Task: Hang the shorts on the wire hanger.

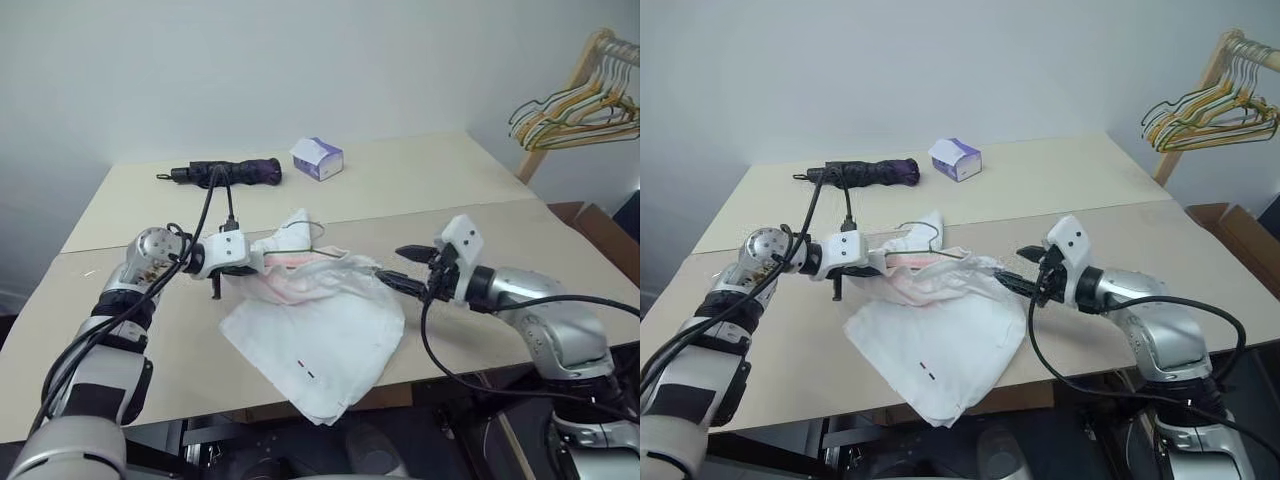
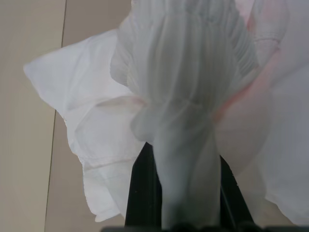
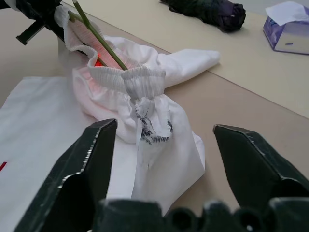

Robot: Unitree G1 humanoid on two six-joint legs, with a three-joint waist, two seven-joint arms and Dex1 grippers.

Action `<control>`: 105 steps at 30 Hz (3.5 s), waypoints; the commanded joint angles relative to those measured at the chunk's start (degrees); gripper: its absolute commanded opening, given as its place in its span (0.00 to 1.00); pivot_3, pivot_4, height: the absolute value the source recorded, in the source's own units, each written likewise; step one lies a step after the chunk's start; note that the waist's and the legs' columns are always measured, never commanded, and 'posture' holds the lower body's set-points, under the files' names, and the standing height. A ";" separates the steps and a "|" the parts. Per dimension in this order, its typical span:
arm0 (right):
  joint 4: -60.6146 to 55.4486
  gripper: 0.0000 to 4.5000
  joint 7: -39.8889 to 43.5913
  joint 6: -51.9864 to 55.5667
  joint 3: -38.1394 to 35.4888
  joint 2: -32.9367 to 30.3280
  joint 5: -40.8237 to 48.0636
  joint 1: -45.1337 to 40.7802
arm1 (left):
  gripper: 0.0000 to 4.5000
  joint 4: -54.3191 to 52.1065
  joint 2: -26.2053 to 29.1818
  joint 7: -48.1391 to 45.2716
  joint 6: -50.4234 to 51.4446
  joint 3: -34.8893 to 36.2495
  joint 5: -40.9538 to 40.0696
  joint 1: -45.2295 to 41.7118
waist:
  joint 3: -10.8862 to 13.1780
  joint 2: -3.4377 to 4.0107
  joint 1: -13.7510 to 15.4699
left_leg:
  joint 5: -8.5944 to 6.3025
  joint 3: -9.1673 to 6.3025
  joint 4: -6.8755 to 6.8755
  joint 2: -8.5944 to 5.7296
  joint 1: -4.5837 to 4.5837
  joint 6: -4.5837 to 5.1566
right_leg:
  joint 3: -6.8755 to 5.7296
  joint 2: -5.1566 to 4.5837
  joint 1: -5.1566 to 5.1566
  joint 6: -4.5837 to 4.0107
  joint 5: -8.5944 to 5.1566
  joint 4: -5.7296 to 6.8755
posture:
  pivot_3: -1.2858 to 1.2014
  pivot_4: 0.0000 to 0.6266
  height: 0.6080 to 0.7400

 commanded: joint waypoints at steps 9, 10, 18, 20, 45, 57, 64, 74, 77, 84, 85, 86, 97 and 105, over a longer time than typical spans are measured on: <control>-0.84 0.99 11.66 21.78 20.93 -12.28 -5.36 -31.74 | 0.00 -9.06 -2.31 -1.73 1.53 2.51 -3.59 -4.97 | 0.00 0.01 -1.36 | 0.00 -0.03 -0.01 0.01 -0.15 -0.01 | -0.07 -0.07 -0.10 0.01 -0.01 -0.05 | 0.35 0.00 1.00; 0.68 0.99 11.51 23.51 23.83 -11.47 -6.87 -34.27 | 0.00 -9.56 -2.58 -1.40 1.51 2.52 -3.55 -5.05 | 0.00 0.01 -1.54 | 0.00 -0.03 -0.01 0.00 -0.18 0.00 | -0.06 -0.10 -0.14 0.01 -0.01 -0.03 | 0.35 0.00 1.00; 10.60 0.90 10.50 21.26 33.17 -7.77 -16.59 -38.38 | 0.00 -13.48 -2.30 -1.70 2.54 2.90 -4.35 -4.15 | 0.00 0.01 -2.08 | 0.01 -0.01 0.02 -0.04 -0.20 0.01 | -0.03 -0.11 -0.16 -0.31 0.18 0.03 | 0.37 0.00 1.00; 11.32 0.78 11.83 19.58 34.01 -8.10 -17.87 -38.40 | 0.00 -13.95 -1.84 -1.65 2.22 2.85 -4.05 -3.94 | 0.00 0.01 -2.07 | 0.01 -0.01 0.02 -0.04 -0.22 0.01 | -0.03 -0.11 -0.16 -0.34 0.20 0.05 | 0.37 0.00 1.00; -3.30 0.00 17.53 32.83 15.31 -10.80 -3.77 -25.57 | 0.61 -4.73 -2.66 -0.46 -0.50 8.05 -8.34 -8.31 | 0.00 0.00 -2.77 | 0.01 -0.02 0.07 -0.02 -0.20 0.01 | -0.06 -0.11 -0.13 -0.14 0.08 0.04 | 0.35 0.00 1.00; -15.29 0.00 4.47 49.98 -2.59 -6.39 4.61 -9.66 | 1.00 -4.79 -2.60 7.69 -0.11 12.50 -9.64 -9.53 | -0.01 -0.02 -2.71 | 0.00 -0.01 0.09 -0.03 -0.21 0.01 | -0.06 -0.11 -0.11 -0.14 0.09 0.05 | 0.34 0.00 1.00; -16.99 0.00 -7.15 55.59 -20.83 -1.03 4.23 0.25 | 1.00 -17.92 -5.43 7.74 12.86 17.58 -20.02 -6.58 | -0.02 -0.02 -2.75 | 0.00 0.00 0.11 -0.04 -0.22 0.02 | -0.04 -0.13 -0.11 -0.15 0.09 0.07 | 0.32 0.00 1.00; -7.60 0.00 -32.14 55.59 -36.04 1.71 -2.12 -4.30 | 1.00 -43.40 -11.85 14.33 42.09 22.57 -39.64 -3.97 | -0.09 0.08 -4.57 | 0.00 0.12 0.16 -0.02 -0.19 0.04 | 0.07 -0.12 0.04 -0.35 0.21 0.17 | 0.30 0.00 1.00; -2.29 0.00 -35.41 55.59 -37.89 -2.17 -2.59 -7.50 | 1.00 -46.39 -11.94 15.18 47.49 23.95 -44.28 -4.87 | -0.11 0.11 -5.04 | 0.00 0.18 0.16 0.00 -0.17 0.04 | 0.08 -0.10 0.13 -0.36 0.21 0.20 | 0.30 0.00 1.00; 16.08 0.00 -42.81 55.59 -42.91 -9.31 -5.04 -20.02 | 1.00 -51.15 -11.85 16.44 53.01 24.64 -49.06 -5.89 | -0.10 0.12 -6.50 | -0.07 0.29 0.14 0.02 0.44 0.15 | 0.03 -0.10 0.92 -0.13 0.07 -0.06 | 0.31 0.00 1.00; 19.36 0.00 -44.00 55.59 -43.95 -10.05 -5.83 -22.58 | 1.00 -51.28 -11.72 16.28 53.21 24.46 -49.18 -6.10 | -0.11 0.13 -6.55 | -0.08 0.31 0.14 0.03 0.48 0.15 | 0.03 -0.10 0.96 -0.03 0.01 -0.09 | 0.31 0.00 1.00; 22.07 0.00 -44.71 55.59 -44.28 -11.08 -6.53 -24.69 | 1.00 -51.35 -11.67 16.15 53.39 24.32 -49.29 -6.32 | -0.11 0.13 -6.63 | -0.08 0.32 0.14 0.04 0.48 0.15 | 0.01 -0.10 0.97 -0.02 0.00 -0.09 | 0.31 0.00 1.00; 44.66 0.00 -48.08 47.15 -42.83 -21.61 -15.48 -39.63 | 1.00 -51.86 -11.55 15.27 53.63 23.95 -50.01 -6.49 | -0.09 0.13 -7.40 | -0.16 0.63 0.11 0.06 0.42 0.27 | 0.05 -0.15 1.03 -0.02 0.01 -0.36 | 0.31 0.00 1.00; 61.45 0.00 -48.82 37.19 -42.45 -26.21 -16.29 -43.55 | 1.00 -51.62 -11.65 14.56 53.37 23.75 -49.80 -6.70 | -0.04 0.10 -7.62 | -0.24 0.88 0.11 0.08 0.44 0.38 | 0.07 -0.21 1.20 0.01 0.00 -0.59 | 0.31 0.00 1.00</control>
